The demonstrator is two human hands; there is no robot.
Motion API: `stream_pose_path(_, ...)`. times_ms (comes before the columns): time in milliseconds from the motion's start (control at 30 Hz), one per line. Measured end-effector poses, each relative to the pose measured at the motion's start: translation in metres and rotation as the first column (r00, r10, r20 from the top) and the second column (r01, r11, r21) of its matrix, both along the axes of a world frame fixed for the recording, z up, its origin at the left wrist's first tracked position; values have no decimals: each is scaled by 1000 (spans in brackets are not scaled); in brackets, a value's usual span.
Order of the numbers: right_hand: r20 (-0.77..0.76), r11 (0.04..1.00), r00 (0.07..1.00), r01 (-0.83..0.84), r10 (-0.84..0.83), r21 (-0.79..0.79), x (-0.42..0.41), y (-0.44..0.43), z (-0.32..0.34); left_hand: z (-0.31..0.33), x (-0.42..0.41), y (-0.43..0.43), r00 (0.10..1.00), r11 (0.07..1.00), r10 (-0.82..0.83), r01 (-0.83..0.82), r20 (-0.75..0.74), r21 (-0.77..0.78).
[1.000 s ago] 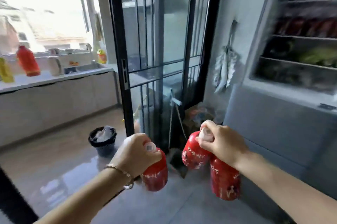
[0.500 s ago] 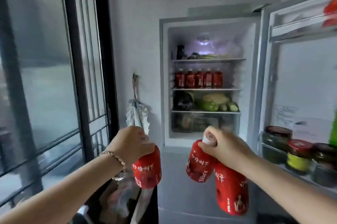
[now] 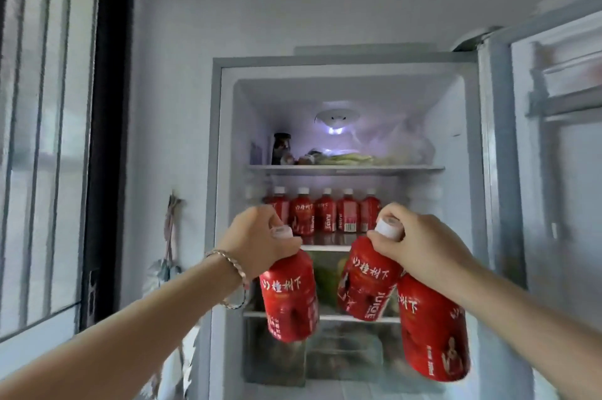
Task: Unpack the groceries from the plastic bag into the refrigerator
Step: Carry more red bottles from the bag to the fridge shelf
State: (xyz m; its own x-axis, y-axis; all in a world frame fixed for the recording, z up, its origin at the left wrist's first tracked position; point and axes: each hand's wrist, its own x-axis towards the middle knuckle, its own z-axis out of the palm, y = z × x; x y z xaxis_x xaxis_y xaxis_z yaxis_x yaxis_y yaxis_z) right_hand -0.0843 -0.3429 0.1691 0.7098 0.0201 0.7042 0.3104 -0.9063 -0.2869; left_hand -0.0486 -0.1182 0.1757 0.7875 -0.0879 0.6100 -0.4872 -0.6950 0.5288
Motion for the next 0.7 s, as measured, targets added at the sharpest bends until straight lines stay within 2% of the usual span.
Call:
stream_pose_path(133,71,1000,997,15,-14,-5,80,-16,40,36,75,-28,996,998,37,-32,80,-61)
stream_pose_path(300,28,997,997,69,-67,-46,160,-17,68,53,156,-44,982,996,80,-70,174,-61)
stream_pose_path(500,-76,989,992,91,-100,-116,234,-7,65,49,226,-55,990,997,66,-62,127,-39)
stream_pose_path(700,-135,998,989,56,-54,12,259,-5,58,32,273,-68,984,999,20,-28,179,43)
